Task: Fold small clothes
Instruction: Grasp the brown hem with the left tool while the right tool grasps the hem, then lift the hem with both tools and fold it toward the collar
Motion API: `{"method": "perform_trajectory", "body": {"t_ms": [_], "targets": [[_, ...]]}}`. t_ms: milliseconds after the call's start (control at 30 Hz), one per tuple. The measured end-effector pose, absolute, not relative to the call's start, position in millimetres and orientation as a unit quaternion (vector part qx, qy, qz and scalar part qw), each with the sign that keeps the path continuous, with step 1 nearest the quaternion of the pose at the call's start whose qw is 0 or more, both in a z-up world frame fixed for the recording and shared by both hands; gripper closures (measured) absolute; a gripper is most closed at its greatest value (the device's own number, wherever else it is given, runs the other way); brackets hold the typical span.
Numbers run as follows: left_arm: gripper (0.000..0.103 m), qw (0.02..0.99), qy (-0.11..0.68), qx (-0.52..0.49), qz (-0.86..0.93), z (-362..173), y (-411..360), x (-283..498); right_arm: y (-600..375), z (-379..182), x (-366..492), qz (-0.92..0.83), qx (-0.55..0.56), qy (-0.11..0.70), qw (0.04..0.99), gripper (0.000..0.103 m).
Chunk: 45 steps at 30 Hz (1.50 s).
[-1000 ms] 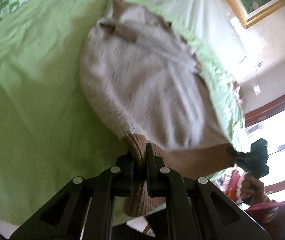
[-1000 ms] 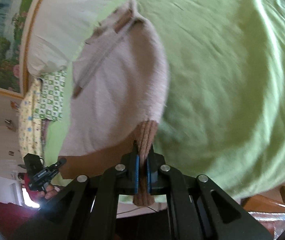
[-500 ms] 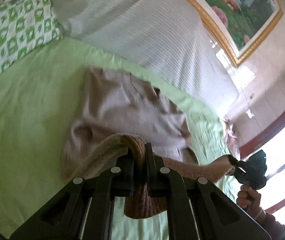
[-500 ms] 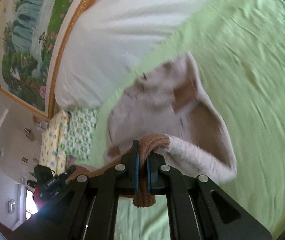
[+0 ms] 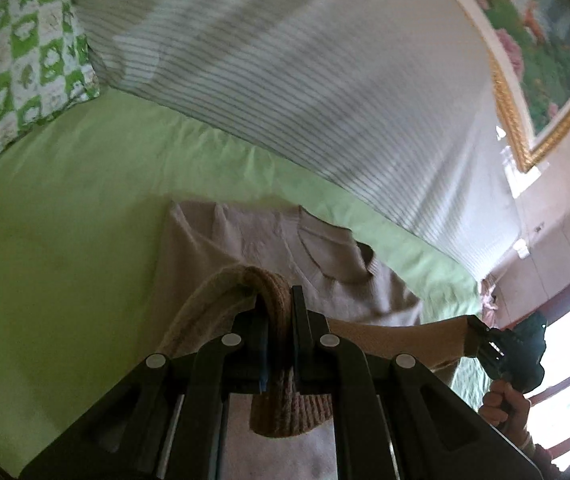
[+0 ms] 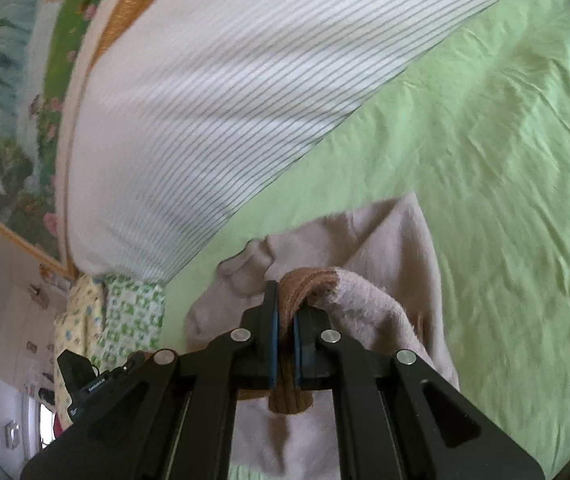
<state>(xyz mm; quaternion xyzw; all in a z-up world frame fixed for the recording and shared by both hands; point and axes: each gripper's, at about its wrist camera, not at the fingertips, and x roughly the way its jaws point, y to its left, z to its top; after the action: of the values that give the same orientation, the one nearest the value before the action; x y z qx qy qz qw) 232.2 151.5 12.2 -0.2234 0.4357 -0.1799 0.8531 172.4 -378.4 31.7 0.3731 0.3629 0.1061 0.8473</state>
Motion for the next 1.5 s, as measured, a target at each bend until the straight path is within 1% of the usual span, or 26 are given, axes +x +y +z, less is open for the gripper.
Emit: {"method": "perform_trajectory", "body": {"t_ms": [100, 300, 500, 567, 633, 767, 833, 867, 900, 933, 967, 1000, 1067, 1133, 1167, 1233, 1333, 1467, 1500], "targets": [[0.096, 0.851, 0.445, -0.220, -0.170, -3.5, 148.5, 261.4, -386.9, 16.7, 205.0, 0.095, 0.382, 0.370, 0.841, 0.096], [0.096, 0.840, 0.474, -0.216, -0.149, -43.6, 144.0, 306.1, -392.2, -10.7, 249.0, 0.079, 0.365, 0.396, 0.839, 0.096], [0.095, 0.828, 0.488, -0.238, -0.140, -68.8, 146.8, 318.7, -392.4, -36.9, 270.6, 0.066, 0.367, 0.421, 0.827, 0.096], [0.095, 0.828, 0.488, -0.237, -0.142, -69.9, 146.3, 318.9, -393.3, -42.3, 274.3, 0.066, 0.368, 0.424, 0.825, 0.096], [0.091, 0.829, 0.489, -0.230, -0.142, -70.1, 145.8, 319.3, -392.1, -43.3, 277.7, 0.064, 0.362, 0.428, 0.825, 0.094], [0.086, 0.828, 0.485, -0.242, -0.142, -63.6, 155.0, 313.4, -393.4, -41.1, 279.4, 0.058, 0.377, 0.437, 0.814, 0.092], [0.079, 0.831, 0.481, -0.246, -0.133, -56.9, 158.5, 308.4, -394.8, -38.2, 278.3, 0.058, 0.383, 0.434, 0.813, 0.088], [0.072, 0.836, 0.477, -0.242, -0.125, -52.8, 160.2, 305.1, -395.5, -35.5, 276.5, 0.056, 0.382, 0.432, 0.815, 0.083], [0.070, 0.842, 0.471, -0.236, -0.115, -47.3, 162.4, 300.6, -396.2, -31.8, 274.2, 0.053, 0.380, 0.426, 0.819, 0.072], [0.068, 0.845, 0.469, -0.232, -0.109, -43.8, 163.8, 298.4, -397.3, -27.9, 272.0, 0.050, 0.378, 0.420, 0.823, 0.065], [0.062, 0.850, 0.466, -0.225, -0.100, -39.0, 165.4, 295.3, -399.4, -22.3, 268.7, 0.047, 0.376, 0.411, 0.829, 0.055], [0.061, 0.855, 0.459, -0.221, -0.094, -32.8, 167.8, 290.6, -401.5, -19.2, 266.6, 0.045, 0.376, 0.406, 0.832, 0.054], [0.060, 0.861, 0.450, -0.217, -0.092, -21.4, 171.8, 281.1, -404.7, -7.7, 260.1, 0.045, 0.372, 0.395, 0.839, 0.054], [0.057, 0.866, 0.442, -0.213, -0.097, -8.6, 171.5, 264.2, -403.8, 1.5, 252.8, 0.050, 0.364, 0.389, 0.845, 0.054], [0.054, 0.867, 0.440, -0.211, -0.102, -5.5, 169.0, 258.4, -400.9, 7.5, 246.4, 0.057, 0.355, 0.385, 0.850, 0.054], [0.053, 0.866, 0.442, -0.197, -0.127, 0.3, 156.3, 239.5, -392.1, 15.2, 232.9, 0.071, 0.337, 0.381, 0.858, 0.054], [0.053, 0.856, 0.457, -0.162, -0.181, -1.1, 121.9, 212.1, -369.8, 21.5, 212.9, 0.097, 0.297, 0.385, 0.868, 0.054], [0.053, 0.828, 0.481, -0.112, -0.267, -15.0, 68.9, 176.1, -320.5, 18.5, 181.1, 0.168, 0.206, 0.404, 0.876, 0.054], [0.053, 0.819, 0.486, -0.090, -0.290, -20.9, 53.2, 167.3, -305.4, 14.7, 174.4, 0.191, 0.177, 0.411, 0.874, 0.056]]}}
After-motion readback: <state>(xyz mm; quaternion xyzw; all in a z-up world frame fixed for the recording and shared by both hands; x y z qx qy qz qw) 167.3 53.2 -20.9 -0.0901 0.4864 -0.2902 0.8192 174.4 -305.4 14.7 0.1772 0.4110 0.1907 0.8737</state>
